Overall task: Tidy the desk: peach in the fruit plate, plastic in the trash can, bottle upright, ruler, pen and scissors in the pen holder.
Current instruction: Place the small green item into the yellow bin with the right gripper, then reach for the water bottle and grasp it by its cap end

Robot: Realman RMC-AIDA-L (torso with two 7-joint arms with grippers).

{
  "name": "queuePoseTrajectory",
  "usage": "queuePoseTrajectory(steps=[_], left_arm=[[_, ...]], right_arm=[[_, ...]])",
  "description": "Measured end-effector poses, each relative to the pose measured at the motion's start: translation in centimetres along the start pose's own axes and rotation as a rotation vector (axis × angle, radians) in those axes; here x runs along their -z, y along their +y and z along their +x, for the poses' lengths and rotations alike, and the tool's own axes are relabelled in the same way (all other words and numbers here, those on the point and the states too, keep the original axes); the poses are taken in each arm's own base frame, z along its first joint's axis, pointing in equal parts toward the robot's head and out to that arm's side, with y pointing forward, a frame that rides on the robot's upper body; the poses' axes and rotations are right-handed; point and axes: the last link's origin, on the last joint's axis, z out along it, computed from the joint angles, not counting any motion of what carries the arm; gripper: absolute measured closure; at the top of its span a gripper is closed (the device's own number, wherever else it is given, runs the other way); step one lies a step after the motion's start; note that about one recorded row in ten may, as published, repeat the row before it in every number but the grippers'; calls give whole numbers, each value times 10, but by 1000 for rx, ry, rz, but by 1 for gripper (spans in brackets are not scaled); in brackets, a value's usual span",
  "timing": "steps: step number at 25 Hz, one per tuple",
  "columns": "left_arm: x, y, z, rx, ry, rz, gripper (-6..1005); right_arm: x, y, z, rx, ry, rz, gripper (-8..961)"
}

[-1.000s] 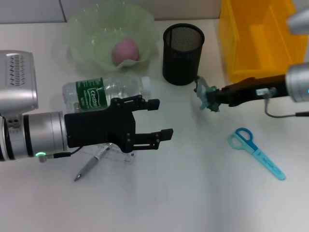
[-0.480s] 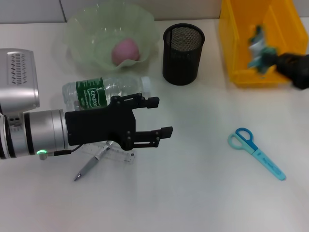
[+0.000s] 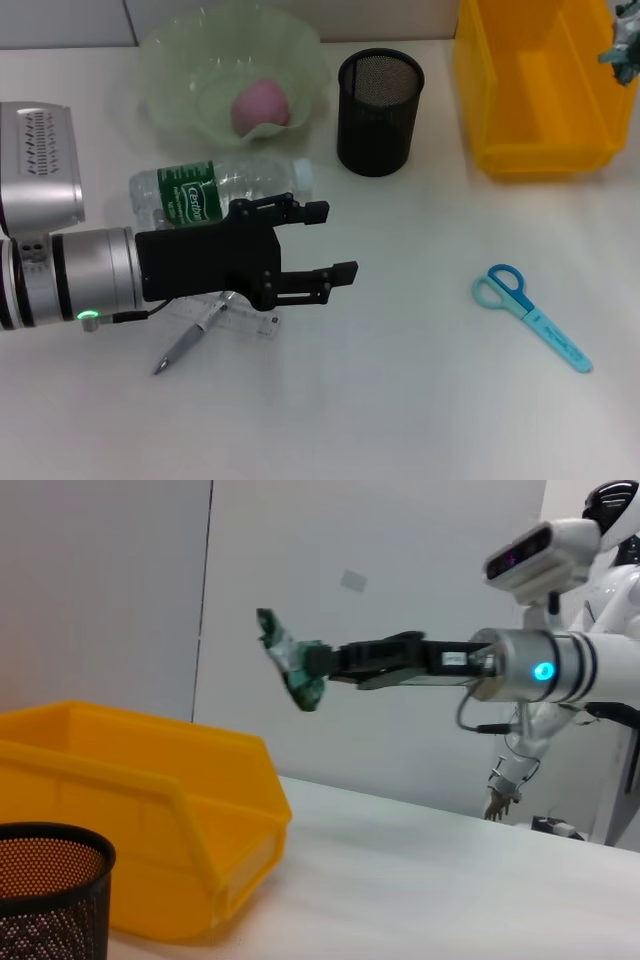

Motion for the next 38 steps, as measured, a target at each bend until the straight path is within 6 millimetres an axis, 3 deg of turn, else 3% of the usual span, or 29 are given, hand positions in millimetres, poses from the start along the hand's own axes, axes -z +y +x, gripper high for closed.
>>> queuePoseTrajectory(steps=[10, 18, 27, 32, 38], left_arm=[[1, 0, -3, 9, -1, 10, 225], [0, -1, -1, 5, 0, 13, 226], [-1, -4, 1, -5, -1, 20, 227], [-1, -5, 2, -5, -1, 25, 228], [2, -12, 9, 1, 31, 60, 229]], right_arm=[[-31, -11, 10, -32, 54, 97, 877], [-33, -13, 15, -1, 82, 113, 815], [-31, -10, 18, 19, 80, 93, 542], [-24, 9, 26, 40, 11, -26, 420], [13, 40, 48, 182, -215, -138, 419]])
